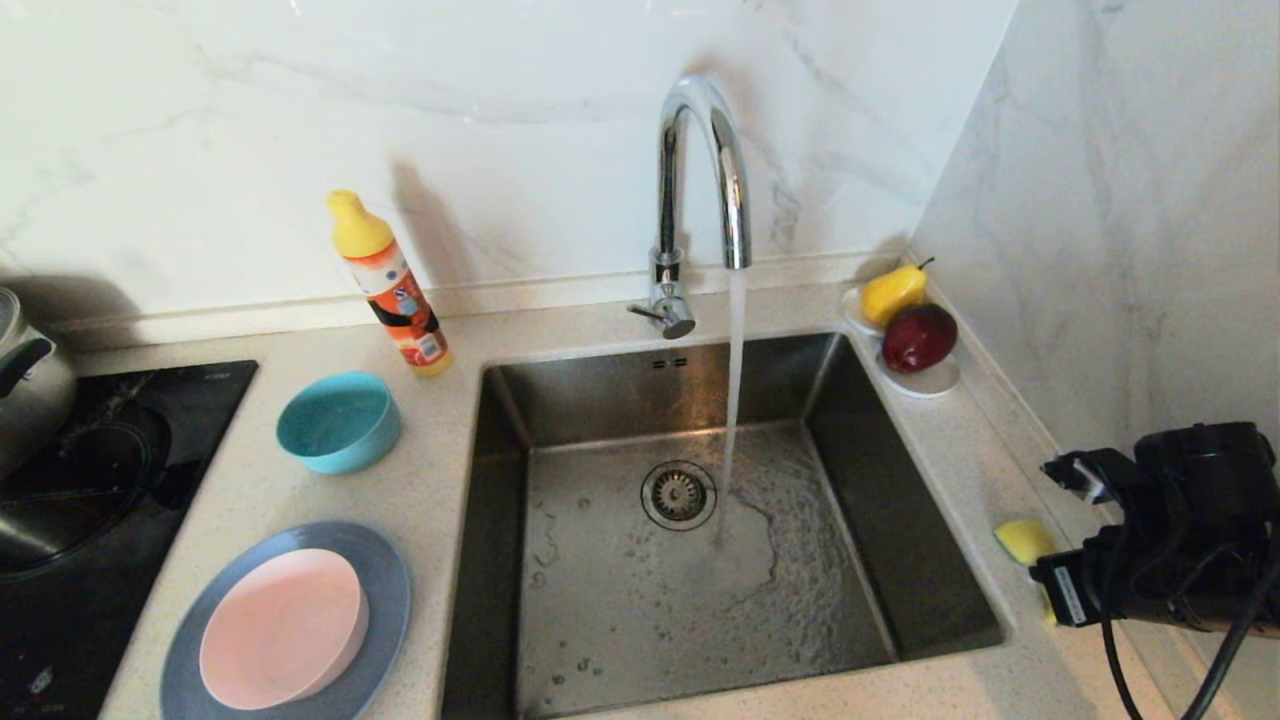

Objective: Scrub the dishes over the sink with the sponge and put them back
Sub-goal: Pick up a bowl and the sponge

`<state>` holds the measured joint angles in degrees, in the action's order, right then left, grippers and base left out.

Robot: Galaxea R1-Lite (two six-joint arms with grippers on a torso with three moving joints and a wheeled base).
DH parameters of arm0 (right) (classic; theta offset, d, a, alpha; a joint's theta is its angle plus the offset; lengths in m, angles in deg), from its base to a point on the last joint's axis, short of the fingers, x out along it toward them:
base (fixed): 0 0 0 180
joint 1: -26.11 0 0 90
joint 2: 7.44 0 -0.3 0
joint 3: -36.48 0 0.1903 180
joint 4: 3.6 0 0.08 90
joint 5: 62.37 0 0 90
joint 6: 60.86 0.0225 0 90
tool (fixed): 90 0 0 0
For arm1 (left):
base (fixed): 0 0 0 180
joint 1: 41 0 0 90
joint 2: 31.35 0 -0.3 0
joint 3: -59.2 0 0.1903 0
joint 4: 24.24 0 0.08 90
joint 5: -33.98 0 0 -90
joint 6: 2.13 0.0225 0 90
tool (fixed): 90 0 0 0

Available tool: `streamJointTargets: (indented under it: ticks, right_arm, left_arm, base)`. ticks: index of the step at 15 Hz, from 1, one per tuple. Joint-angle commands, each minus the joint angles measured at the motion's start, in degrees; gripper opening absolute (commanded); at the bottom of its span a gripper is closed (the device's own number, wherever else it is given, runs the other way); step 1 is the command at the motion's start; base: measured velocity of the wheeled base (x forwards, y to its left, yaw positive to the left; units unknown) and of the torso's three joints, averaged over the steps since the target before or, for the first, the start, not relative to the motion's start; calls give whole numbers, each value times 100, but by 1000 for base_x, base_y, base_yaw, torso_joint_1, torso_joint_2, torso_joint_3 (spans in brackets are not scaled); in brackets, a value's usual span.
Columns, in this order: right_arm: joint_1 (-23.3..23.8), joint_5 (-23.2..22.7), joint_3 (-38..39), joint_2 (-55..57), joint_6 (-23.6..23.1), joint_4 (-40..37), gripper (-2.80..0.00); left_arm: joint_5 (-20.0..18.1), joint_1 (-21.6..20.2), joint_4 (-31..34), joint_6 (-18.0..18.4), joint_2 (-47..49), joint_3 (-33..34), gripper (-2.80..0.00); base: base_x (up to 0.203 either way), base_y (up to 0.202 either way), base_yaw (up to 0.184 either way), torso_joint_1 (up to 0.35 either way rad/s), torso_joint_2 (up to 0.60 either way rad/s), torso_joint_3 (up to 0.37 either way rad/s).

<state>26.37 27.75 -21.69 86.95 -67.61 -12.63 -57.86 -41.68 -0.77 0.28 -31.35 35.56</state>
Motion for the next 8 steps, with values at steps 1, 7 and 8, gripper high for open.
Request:
streamJointTargets:
  ticks: [1, 7, 8]
  right_arm:
    - [-117, 2, 0, -141, -1, 6, -280]
    - [-149, -3, -85, -360, -28, -308, -280]
    - [-158, -12, -61, -386, -19, -317, -280]
  left_arm:
    - [0, -2, -2, 5, 9, 0, -280]
    - [0, -2, -2, 5, 9, 0, -280]
    - [0, -2, -2, 5, 9, 0, -280]
  base:
    - [0, 0, 0, 0, 0, 0]
    - [0, 0, 0, 0, 0, 0]
    - [0, 0, 0, 0, 0, 0]
